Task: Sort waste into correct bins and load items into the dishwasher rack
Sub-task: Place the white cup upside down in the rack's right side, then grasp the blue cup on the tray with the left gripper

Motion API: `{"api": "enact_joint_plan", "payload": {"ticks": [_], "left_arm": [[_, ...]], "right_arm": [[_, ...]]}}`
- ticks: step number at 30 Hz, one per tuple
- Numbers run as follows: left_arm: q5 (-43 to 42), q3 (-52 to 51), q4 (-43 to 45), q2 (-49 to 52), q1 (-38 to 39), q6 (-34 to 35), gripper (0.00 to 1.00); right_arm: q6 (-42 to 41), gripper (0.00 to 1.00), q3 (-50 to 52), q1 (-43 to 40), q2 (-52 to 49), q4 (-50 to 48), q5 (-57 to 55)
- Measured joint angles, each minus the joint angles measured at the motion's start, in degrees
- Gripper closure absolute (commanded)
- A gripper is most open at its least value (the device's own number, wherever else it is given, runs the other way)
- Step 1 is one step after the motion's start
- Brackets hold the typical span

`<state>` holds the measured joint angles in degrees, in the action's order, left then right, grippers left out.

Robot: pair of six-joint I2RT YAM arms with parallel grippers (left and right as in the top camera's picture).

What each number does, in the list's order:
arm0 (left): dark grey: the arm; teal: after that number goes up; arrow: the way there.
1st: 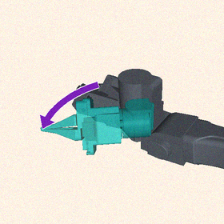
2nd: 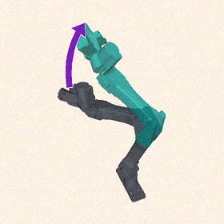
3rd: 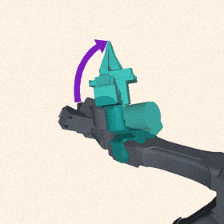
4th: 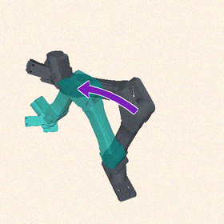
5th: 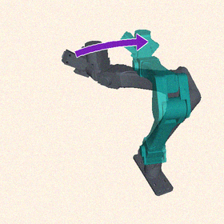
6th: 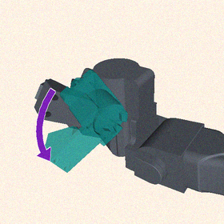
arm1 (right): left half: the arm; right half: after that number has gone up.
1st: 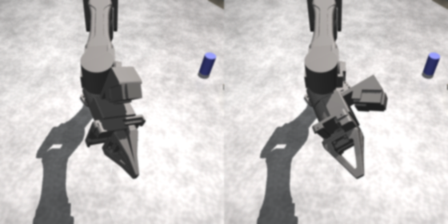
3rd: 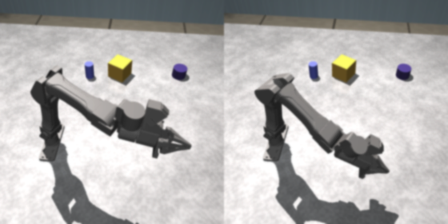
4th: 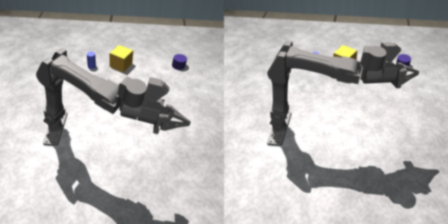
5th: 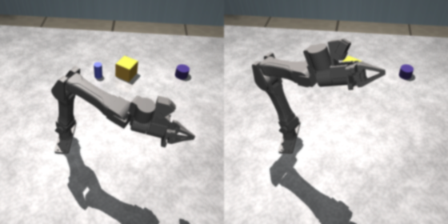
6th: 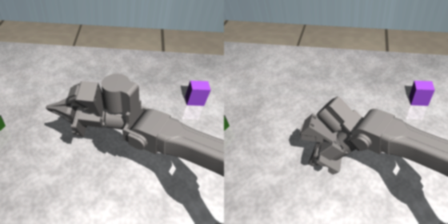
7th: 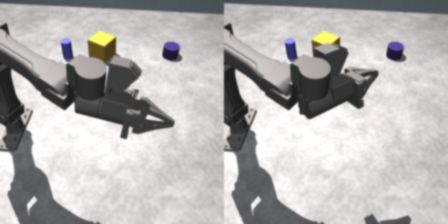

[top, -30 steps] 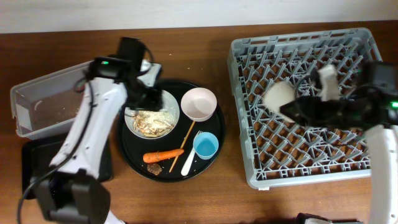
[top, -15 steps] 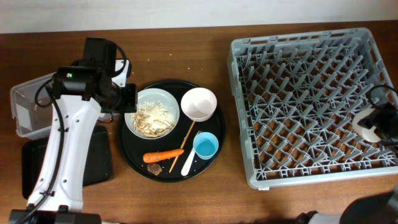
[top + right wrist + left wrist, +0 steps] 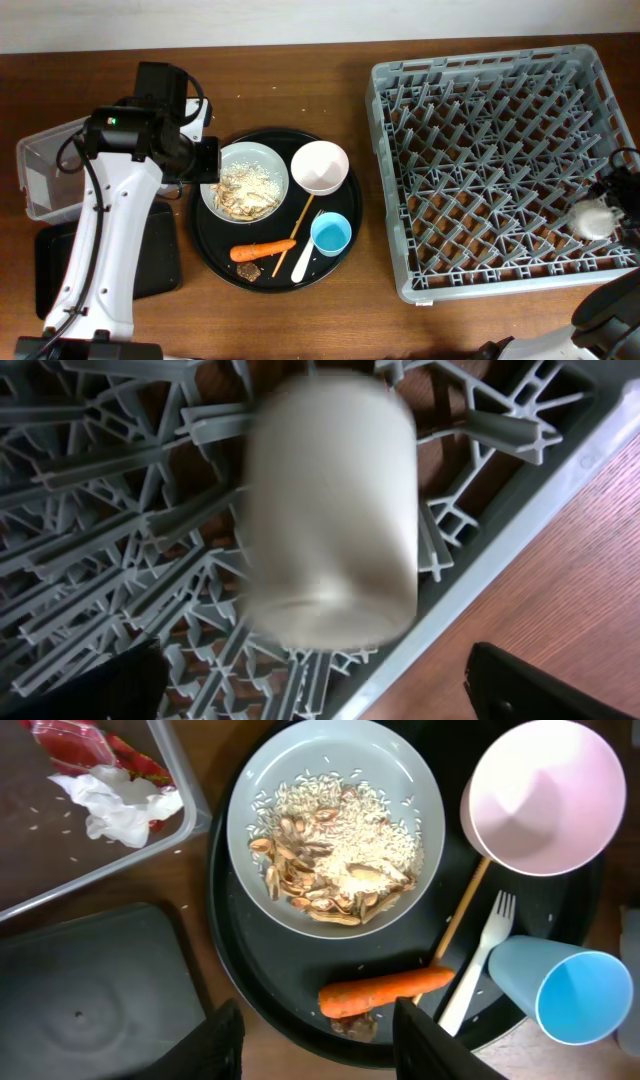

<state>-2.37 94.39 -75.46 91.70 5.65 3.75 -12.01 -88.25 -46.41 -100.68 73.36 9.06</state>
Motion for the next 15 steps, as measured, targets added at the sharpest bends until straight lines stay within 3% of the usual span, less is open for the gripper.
{"api": "enact_joint_plan", "payload": {"ticks": [9,15], "left_arm": [[-3.1,0.0,1.3,0.0,0.0,0.4,0.31],[-8.8,0.0,2.6,0.0,0.4,0.4,0.26]], "right_arm": [[3.5,0.01,0.0,0.6,0.2,3.1,11.8],[9.8,0.01,0.0,12.4,12.3,6.7,16.7]]}}
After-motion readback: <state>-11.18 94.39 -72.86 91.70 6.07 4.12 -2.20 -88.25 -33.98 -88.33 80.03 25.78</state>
